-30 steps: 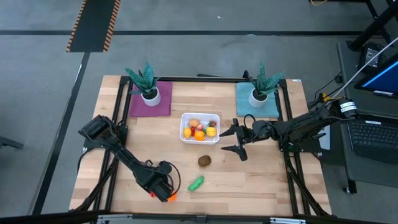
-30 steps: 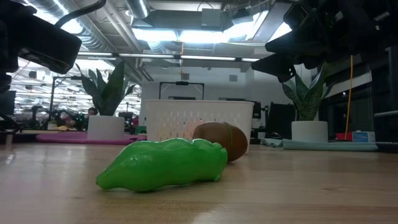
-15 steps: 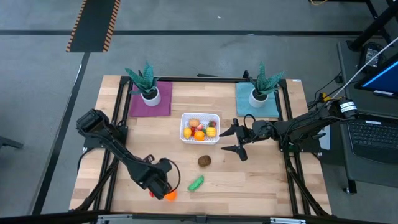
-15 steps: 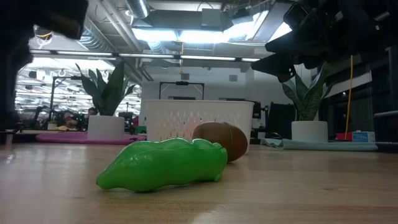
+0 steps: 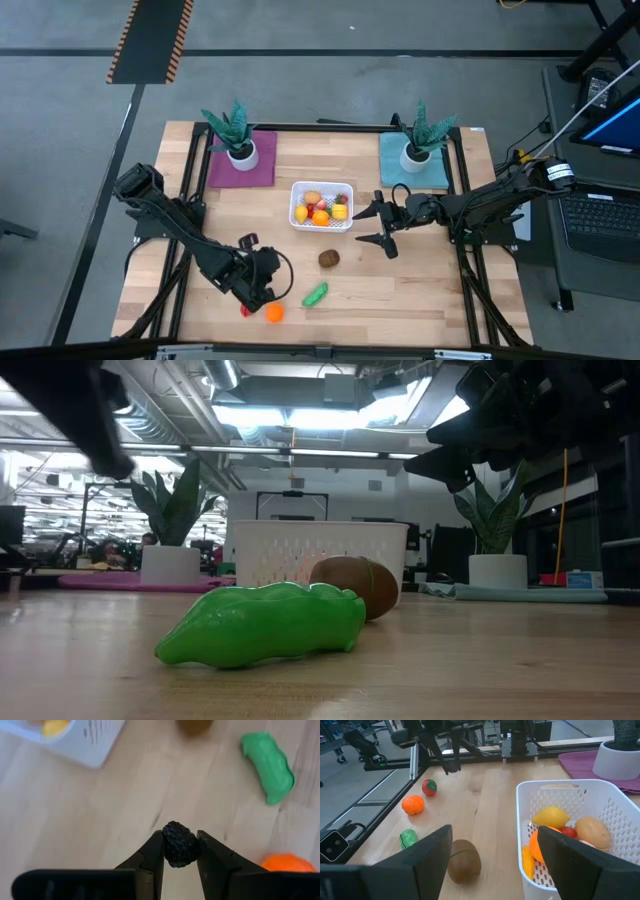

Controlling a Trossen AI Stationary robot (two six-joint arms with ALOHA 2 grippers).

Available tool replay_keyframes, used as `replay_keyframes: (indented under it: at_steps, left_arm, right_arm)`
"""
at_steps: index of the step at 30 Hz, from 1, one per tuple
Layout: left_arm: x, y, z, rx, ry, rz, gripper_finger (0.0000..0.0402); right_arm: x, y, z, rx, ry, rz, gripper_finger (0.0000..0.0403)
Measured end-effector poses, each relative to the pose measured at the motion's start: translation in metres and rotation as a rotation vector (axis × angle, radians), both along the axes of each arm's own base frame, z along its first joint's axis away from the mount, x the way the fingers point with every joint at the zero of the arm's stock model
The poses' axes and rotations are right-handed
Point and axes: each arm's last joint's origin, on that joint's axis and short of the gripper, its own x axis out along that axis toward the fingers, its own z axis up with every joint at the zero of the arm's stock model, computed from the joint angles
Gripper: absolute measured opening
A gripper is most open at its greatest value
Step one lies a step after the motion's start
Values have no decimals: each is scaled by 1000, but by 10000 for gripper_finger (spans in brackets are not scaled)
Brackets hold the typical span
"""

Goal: Pick and placing Produce into tupperware
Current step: Put the blackberry into the white bin

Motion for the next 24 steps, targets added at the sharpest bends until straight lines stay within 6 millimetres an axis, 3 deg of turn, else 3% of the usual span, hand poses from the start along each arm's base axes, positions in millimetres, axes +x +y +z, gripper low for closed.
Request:
replay_keyframes:
  at_steps: [6,13,18,24]
  left_arm:
    - [20,5,-1,37,-118,-110,82]
    - [35,19,-30,82,-324,-226,82]
    - [30,36,-39,104,-503,-248,82]
    - [11,55,-38,128,-677,-263,82]
  right_arm:
    - [0,0,0,7,1,14,294]
    - [-1,2,2,17,-7,60,294]
    - [-9,0,-1,0,-23,64,294]
    - [-25,-3,-6,-46,-157,36,294]
